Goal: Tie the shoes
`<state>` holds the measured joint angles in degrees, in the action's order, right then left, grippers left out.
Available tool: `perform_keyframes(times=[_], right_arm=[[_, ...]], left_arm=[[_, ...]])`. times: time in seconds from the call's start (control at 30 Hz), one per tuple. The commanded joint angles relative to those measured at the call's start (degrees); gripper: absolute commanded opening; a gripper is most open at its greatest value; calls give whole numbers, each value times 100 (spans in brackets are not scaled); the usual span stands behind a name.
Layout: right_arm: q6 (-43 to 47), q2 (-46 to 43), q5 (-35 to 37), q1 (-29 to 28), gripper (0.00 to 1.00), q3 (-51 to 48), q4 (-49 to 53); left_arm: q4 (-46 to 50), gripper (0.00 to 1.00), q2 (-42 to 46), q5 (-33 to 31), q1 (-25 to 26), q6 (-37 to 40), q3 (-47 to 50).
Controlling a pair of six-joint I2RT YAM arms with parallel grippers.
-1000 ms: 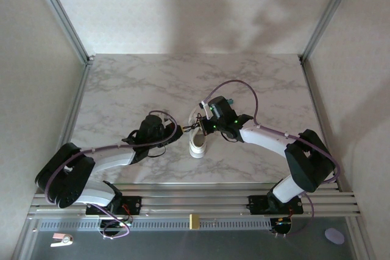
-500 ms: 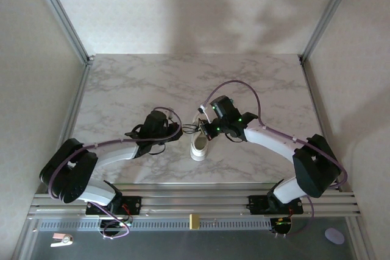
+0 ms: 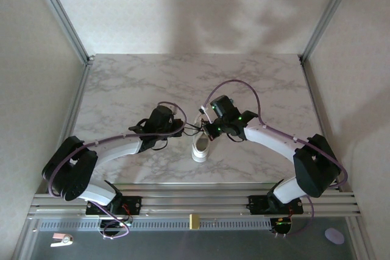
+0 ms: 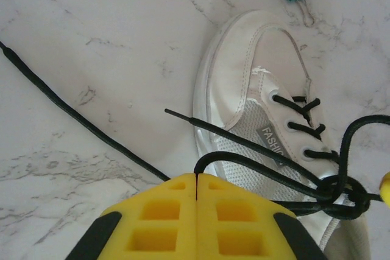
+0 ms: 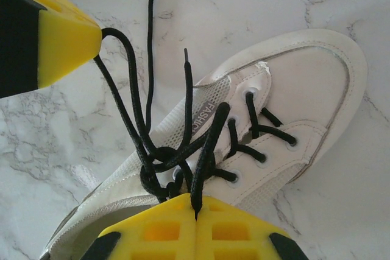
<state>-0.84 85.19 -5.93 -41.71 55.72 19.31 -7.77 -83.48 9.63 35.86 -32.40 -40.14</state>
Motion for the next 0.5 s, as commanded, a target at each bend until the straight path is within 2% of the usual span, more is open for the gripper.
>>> perform_keyframes(times=[0.0, 0.1, 0.17, 0.23, 0.47], right_arm=[[-95, 51, -139, 32, 0, 132, 6], [-135, 68, -167, 23, 0, 114, -50], [-144, 83, -159, 16, 0, 114, -50], [-152, 86, -158, 15, 0, 114, -55], [-155, 112, -161, 5, 0, 105, -85]], left_arm=[[-470, 13, 48, 274, 27, -643, 121], [-961, 37, 333, 180, 27, -1509, 536], [-1409, 48, 559, 120, 27, -2090, 885], [-1592, 50, 694, 75, 28, -2657, 1095], [-1913, 50, 685, 104, 285, -3941, 1260]])
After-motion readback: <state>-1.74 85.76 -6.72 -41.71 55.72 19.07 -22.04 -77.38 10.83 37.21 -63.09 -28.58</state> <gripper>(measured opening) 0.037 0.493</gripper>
